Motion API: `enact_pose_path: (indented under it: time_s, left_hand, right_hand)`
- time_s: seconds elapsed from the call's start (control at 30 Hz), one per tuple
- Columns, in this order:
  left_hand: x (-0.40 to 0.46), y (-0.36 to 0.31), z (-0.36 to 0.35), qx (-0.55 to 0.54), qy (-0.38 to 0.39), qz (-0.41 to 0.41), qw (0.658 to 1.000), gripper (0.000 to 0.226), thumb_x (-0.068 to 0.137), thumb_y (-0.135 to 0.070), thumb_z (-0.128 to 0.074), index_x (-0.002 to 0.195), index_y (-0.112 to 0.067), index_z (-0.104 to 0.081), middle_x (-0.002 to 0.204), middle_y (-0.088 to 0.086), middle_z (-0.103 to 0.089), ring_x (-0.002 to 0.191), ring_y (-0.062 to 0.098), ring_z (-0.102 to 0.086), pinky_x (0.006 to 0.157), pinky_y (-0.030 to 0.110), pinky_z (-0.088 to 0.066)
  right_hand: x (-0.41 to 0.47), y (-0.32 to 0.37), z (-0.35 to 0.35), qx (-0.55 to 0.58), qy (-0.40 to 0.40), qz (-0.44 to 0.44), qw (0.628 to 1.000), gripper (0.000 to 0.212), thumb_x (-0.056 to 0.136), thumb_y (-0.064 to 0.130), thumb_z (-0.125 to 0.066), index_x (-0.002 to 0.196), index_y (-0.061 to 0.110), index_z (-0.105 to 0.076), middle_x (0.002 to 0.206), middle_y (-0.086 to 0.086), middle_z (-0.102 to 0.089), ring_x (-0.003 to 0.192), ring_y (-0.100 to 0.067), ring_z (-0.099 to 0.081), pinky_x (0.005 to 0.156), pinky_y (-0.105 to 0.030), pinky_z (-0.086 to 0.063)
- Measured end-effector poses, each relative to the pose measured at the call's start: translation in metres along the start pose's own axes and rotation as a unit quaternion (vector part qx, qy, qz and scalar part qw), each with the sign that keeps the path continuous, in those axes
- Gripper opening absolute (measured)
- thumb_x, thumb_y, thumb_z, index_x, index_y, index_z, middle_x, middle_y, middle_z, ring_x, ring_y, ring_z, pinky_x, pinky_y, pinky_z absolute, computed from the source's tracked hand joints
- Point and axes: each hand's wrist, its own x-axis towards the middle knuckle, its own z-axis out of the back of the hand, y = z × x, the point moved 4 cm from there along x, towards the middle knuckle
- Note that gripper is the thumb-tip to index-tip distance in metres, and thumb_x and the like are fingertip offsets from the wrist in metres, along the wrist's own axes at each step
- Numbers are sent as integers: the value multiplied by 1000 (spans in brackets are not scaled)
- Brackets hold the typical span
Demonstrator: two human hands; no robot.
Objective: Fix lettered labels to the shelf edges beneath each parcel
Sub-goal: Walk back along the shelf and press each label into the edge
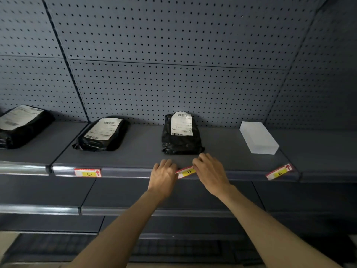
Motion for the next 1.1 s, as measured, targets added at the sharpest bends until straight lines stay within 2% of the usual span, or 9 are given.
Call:
enact_pose_path:
  time_s: [0.1,0.23,0.4,0.5,0.57,0.63,0.77,1.0,1.1]
  left_hand:
    - [3,-3,0,22,-11,3,1000,16,68,-9,-77,77,-15,-65,82,4,-61,77,26,-56,64,36,-46]
    - [4,0,12,50,-19,-15,998,17,68,-8,-75,73,-14,-60,80,4,-59,74,25,-53,62,35,-43]
    - [-3,15,3,78,29,-10,996,23,58,-7,-82,69,-18,-64,74,1,-58,69,22,-55,57,32,-43]
    - [-1,17,8,68,59,14,996,13,72,-13,-74,82,-18,-68,86,2,-64,82,23,-58,67,34,-47]
    - [4,12,18,49,56,0,997,15,85,-19,-59,97,-13,-66,101,7,-62,96,28,-57,79,39,-45]
    - [11,5,34,30,32,-17,999,21,87,-23,-53,101,-11,-63,104,9,-62,100,29,-56,82,41,-45]
    - [31,-22,58,8,-2,-29,1000,27,87,-32,-47,92,-13,-66,95,6,-62,94,26,-58,81,40,-47]
    - [71,-117,69,-20,-45,-84,995,32,90,-41,-48,90,-14,-65,94,5,-62,96,24,-55,81,39,-45]
    - [87,-164,58,-8,-49,-104,993,36,91,-44,-45,95,-14,-65,99,5,-62,99,24,-55,84,39,-45]
  right_hand:
    - [-3,-8,-5,-6,5,6,1000,7,84,13,-69,90,14,-64,90,-3,-59,82,-18,-54,67,-29,-47]
    - [-6,-8,-11,-10,25,11,1000,6,83,12,-69,89,12,-66,91,-5,-58,85,-20,-53,74,-33,-47]
    - [-4,13,-25,-28,80,21,996,14,77,-1,-67,88,8,-66,93,-9,-59,89,-26,-53,78,-36,-45]
    - [0,11,-17,-16,64,31,997,10,90,12,-58,97,8,-64,100,-9,-64,94,-25,-55,83,-36,-45]
    - [-2,2,-4,16,43,17,999,23,94,26,-52,102,8,-63,102,-9,-64,95,-25,-56,83,-37,-47]
    - [-8,-12,12,39,21,-11,999,32,94,35,-50,106,8,-62,102,-8,-65,94,-24,-58,81,-37,-49]
    - [-27,-54,48,37,-11,-70,997,38,93,44,-47,104,10,-61,97,-6,-63,91,-23,-59,74,-37,-51]
    - [-73,-150,94,-2,-36,-145,989,39,91,44,-48,100,10,-64,97,-8,-64,90,-25,-58,69,-38,-51]
    - [-94,-194,101,-8,-38,-160,986,36,91,42,-51,98,10,-64,97,-8,-64,90,-23,-57,68,-37,-52]
